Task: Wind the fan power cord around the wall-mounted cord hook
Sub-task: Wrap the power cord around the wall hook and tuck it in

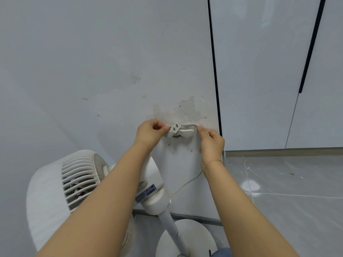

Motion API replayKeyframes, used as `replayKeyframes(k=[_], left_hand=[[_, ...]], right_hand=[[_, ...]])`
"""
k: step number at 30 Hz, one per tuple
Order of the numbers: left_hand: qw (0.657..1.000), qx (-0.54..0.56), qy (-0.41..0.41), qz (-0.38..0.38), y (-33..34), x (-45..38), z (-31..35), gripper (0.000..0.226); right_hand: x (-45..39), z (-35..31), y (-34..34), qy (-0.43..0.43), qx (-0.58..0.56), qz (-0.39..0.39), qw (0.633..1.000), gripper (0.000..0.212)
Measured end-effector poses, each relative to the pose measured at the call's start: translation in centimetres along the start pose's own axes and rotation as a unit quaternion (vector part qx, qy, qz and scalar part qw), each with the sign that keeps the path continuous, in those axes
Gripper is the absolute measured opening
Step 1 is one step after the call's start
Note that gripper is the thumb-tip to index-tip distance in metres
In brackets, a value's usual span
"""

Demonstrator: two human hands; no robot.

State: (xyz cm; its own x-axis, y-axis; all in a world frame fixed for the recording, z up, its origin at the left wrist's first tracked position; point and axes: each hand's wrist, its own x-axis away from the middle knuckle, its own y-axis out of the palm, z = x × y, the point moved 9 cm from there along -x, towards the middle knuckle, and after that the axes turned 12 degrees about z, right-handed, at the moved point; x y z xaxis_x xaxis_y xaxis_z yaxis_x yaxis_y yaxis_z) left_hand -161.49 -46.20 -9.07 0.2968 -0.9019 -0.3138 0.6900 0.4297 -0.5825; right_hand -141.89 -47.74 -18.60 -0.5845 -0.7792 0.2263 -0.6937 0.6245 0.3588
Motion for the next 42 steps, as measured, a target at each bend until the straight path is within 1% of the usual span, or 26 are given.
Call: replayKeyframes(k=[5,7,11,13,17,19,20,22,24,26,27,28,30,31,32,34,36,37,38,39,40,41,42], left_hand=[[1.000,-0.002,-0.011,-0.007,0.3,-0.1,-0.3,0.010],[1.000,0.004,-0.015,-0.009,0.4,-0.1,-0.3,0.011],[0.999,0.025,-0.041,-0.018,0.7,-0.2,-0.8,0.020],[0.998,0.033,-0.050,-0.018,0.7,-0.2,-1.0,0.020],[0.997,0.039,-0.059,-0.018,0.7,-0.2,-1.2,0.020],[0.997,0.041,-0.065,-0.023,0.7,-0.2,-1.2,0.017],[0.996,0.040,-0.068,-0.026,0.7,-0.1,-1.2,0.014],[0.995,0.048,-0.081,-0.024,0.6,0.1,-1.2,0.012],[0.992,0.078,-0.103,-0.012,0.3,0.2,-1.1,0.014],[0.987,0.106,-0.122,0.006,-0.1,0.3,-1.1,0.018],[0.985,0.117,-0.128,0.018,-0.4,0.4,-1.1,0.020],[0.983,0.125,-0.132,0.033,-0.7,0.3,-1.3,0.022],[0.978,0.135,-0.143,0.072,-1.4,0.3,-1.9,0.026],[0.975,0.137,-0.151,0.092,-1.7,0.3,-2.3,0.027],[0.971,0.139,-0.160,0.108,-2.0,0.4,-2.6,0.027],[0.968,0.139,-0.171,0.122,-2.0,0.5,-3.2,0.027],[0.971,0.117,-0.174,0.112,-1.8,0.5,-3.7,0.027],[0.974,0.101,-0.175,0.101,-1.6,0.5,-3.8,0.026],[0.976,0.086,-0.177,0.091,-1.5,0.5,-3.9,0.025],[0.978,0.075,-0.178,0.083,-1.4,0.4,-3.9,0.023],[0.978,0.069,-0.180,0.079,-1.4,0.4,-3.9,0.022],[0.979,0.070,-0.175,0.076,-1.8,1.0,-3.0,0.021],[0.980,0.069,-0.174,0.074,-2.0,1.1,-2.9,0.021]], right_hand=[[0.7,2.0,0.1,0.040,-0.016,-0.006,0.999,0.026],[1.2,3.4,0.2,0.081,-0.030,-0.008,0.996,0.024],[2.6,6.3,0.2,0.191,-0.012,-0.019,0.981,0.013],[3.2,7.4,0.3,0.225,-0.018,-0.020,0.974,0.009],[3.8,8.7,-0.4,0.226,0.012,0.017,0.974,0.025],[4.0,9.4,-0.9,0.222,0.021,0.043,0.974,0.027],[4.1,9.6,-1.0,0.217,0.018,0.050,0.975,0.025],[4.3,9.7,-0.9,0.193,-0.006,0.052,0.980,0.017],[4.3,9.8,-0.5,0.144,0.013,0.030,0.989,0.020],[4.6,9.4,0.3,0.068,0.103,-0.028,0.992,0.024],[4.8,8.9,1.1,0.013,0.163,-0.068,0.984,0.027],[5.0,8.2,2.1,-0.056,0.237,-0.113,0.963,0.031],[5.5,6.6,4.2,-0.191,0.384,-0.183,0.885,0.038],[5.8,5.7,5.0,-0.231,0.419,-0.205,0.854,0.037],[5.9,5.0,5.6,-0.250,0.442,-0.226,0.831,0.034],[6.2,4.6,6.2,-0.262,0.466,-0.263,0.803,0.029],[6.8,5.3,6.2,-0.240,0.477,-0.318,0.783,0.031],[7.2,5.7,6.1,-0.221,0.475,-0.349,0.777,0.037],[7.6,5.9,6.2,-0.214,0.467,-0.374,0.772,0.041],[8.0,5.9,6.4,-0.219,0.454,-0.389,0.771,0.039],[8.0,5.9,6.6,-0.230,0.441,-0.392,0.774,0.033],[8.1,4.8,6.0,-0.237,0.429,-0.375,0.787,0.024],[7.9,4.3,5.7,-0.244,0.420,-0.355,0.798,0.019]])
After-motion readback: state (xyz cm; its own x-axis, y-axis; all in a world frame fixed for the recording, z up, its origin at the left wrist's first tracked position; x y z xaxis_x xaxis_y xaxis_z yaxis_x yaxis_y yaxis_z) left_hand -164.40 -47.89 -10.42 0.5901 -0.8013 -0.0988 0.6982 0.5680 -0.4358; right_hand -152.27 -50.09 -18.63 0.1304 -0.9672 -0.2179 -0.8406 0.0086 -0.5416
